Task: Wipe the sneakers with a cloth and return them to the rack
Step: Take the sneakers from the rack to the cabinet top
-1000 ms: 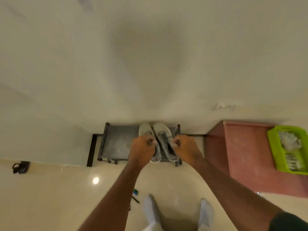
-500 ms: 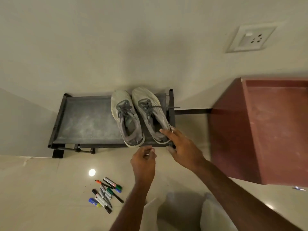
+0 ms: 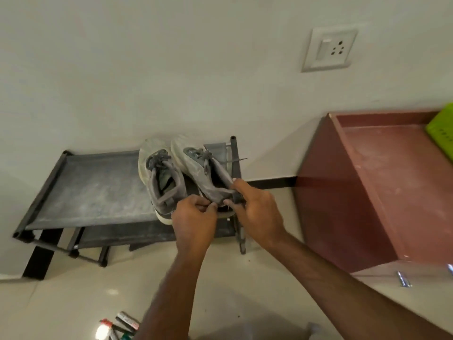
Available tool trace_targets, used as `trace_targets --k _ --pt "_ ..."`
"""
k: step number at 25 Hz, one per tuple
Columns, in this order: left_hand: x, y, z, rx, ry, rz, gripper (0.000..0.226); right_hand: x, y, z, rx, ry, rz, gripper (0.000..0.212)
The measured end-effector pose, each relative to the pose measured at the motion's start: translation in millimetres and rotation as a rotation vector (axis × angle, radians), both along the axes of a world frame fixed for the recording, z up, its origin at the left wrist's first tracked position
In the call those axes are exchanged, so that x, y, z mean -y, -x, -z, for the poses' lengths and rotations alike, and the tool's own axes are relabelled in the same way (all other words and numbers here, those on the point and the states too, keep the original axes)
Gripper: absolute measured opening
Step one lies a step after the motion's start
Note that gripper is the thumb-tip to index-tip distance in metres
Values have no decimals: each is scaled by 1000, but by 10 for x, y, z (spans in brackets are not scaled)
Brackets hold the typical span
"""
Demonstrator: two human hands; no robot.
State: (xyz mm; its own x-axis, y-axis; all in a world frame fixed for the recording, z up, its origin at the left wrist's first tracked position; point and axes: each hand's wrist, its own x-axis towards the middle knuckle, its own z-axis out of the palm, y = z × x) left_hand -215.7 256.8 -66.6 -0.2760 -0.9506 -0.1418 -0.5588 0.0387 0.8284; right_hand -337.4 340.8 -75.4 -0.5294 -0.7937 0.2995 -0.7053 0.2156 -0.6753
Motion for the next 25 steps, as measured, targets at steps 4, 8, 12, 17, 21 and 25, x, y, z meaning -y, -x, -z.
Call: trace_targets --k 4,8,12,17,21,25 --pt "-341 22 -361 -202 3 58 10 -621 41 -390 70 109 86 30" --pt "-1050 167 -536 -290 -13 192 10 -1772 339 -756 49 132 207 27" --pt "-1936 625 -735 -179 130 537 16 -3141 679 -1008 -44 63 385 30" --pt "-2534 1093 -738 -141 239 927 34 -3645 943 -940 11 -65 603 29" --pt "-2477 1515 -578 -119 282 964 40 -3587 1239 -701 17 -200 686 22" --pt "-2391 1847 -465 -153 210 979 34 -3475 1338 -566 35 -214 627 18"
